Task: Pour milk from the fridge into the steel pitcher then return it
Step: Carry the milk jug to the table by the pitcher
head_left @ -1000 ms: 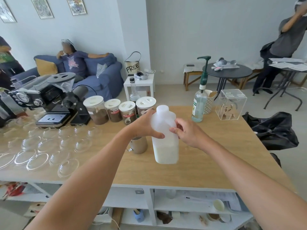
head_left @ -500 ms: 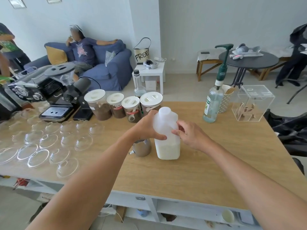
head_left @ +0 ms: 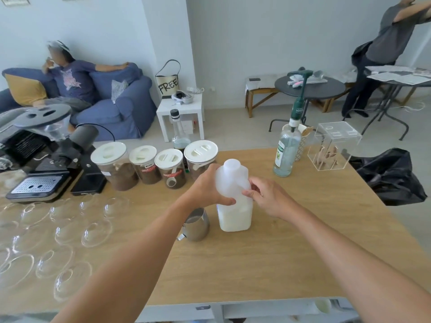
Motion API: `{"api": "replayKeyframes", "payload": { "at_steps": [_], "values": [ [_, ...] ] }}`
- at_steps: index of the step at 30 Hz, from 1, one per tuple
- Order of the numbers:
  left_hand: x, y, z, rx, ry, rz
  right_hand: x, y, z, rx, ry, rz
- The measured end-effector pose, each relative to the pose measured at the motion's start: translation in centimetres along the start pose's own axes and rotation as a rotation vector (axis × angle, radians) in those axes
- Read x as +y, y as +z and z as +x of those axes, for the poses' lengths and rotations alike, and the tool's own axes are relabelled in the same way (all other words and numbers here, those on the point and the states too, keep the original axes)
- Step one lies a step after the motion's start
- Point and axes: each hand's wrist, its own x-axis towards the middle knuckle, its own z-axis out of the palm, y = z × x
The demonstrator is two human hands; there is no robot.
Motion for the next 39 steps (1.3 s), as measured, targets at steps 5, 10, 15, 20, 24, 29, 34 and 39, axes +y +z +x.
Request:
{"api": "replayKeyframes", "payload": {
  "at_steps": [5,10,15,20,24,29,34,39],
  "values": [
    [-0.1,-0.3,0.6,-0.05,0.037,0.007,-0.8,-1.9,0.8,-0.137,0.104,-0.014],
    [-0.2,-0.6,1.2,-0.099,0.11,0.077,-4.4,-5.3,3.4,0.104,0.087,-0.115],
    [-0.1,-0.4,1.3,-0.094,0.138,0.073,-8.2,-4.7,5.4,-0.011,0.114,-0.457],
    [-0.2,-0.6,1.5,-0.106,0.117,0.1,-8.9,-3.9,6.6,-0.061,0.064,-0.626],
    [-0.1,-0.6,1.4,-0.101,0.126,0.111,-8.7,-4.0,6.8,-0.106,0.0,-0.604],
    [0.1,-0.5,1.4,-0.087,0.139,0.074,-8.7,-4.4,6.9,-0.169,0.01,-0.616],
    [-0.1,-0.6,1.2,-0.09,0.124,0.06,-9.3,-5.1,7.1,-0.345,0.015,-0.642],
    [0.0,-0.8,1.1,-0.105,0.145,0.043,-10.8,-6.4,6.9,-0.49,-0.114,-0.683]
  ]
}}
